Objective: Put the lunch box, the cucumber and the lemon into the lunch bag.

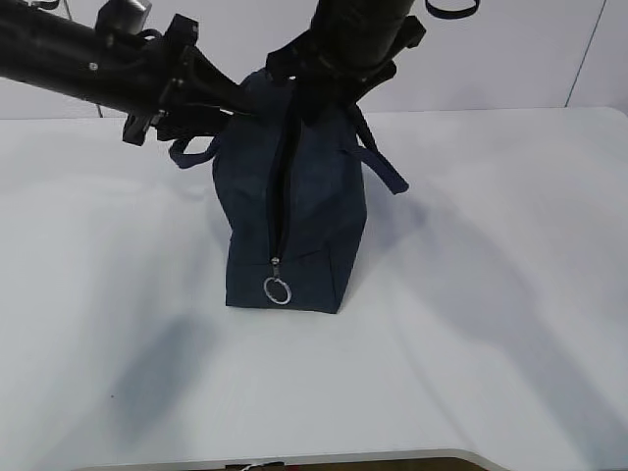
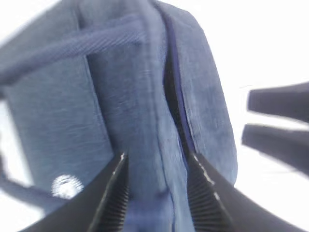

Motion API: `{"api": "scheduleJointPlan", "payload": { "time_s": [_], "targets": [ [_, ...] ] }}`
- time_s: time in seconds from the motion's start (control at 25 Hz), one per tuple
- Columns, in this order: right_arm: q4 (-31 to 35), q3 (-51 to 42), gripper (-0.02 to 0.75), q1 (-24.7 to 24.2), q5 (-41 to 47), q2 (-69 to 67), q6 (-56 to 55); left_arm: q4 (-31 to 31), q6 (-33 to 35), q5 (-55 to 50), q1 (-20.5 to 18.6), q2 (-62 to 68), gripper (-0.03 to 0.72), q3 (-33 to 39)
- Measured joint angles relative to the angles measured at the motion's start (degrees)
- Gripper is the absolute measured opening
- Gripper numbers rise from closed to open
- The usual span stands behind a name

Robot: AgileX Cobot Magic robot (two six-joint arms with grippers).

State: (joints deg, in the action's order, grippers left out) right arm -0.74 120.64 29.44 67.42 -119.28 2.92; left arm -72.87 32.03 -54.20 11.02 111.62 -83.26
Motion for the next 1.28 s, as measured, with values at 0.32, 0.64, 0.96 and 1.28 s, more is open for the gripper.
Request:
{"api": "scheduleJointPlan", "payload": {
  "time_s": [0.32, 0.64, 0.96, 1.28],
  "targets": [
    [0.3, 0.4, 0.367, 0.0, 2.4, 3.0, 0.4, 8.0, 0.0, -2.2, -3.0, -4.6, 0.293, -1.1],
    [1.1, 0.7, 0.367, 0.0, 2.9, 6.6, 2.0, 22.8, -4.3, -13.0, -3.4, -6.0, 0.284, -9.8],
    [5.5, 0.7, 0.366, 0.6, 3.2, 11.1, 4.8, 38.1, -13.4, -15.8, -3.4, -8.6, 0.258, -12.6],
    [5.8, -3.2, 0.366, 1.0, 4.4, 17.0, 6.3, 48.1, -18.0, -16.4, -3.4, -14.8, 0.245, -12.6]
  ]
}}
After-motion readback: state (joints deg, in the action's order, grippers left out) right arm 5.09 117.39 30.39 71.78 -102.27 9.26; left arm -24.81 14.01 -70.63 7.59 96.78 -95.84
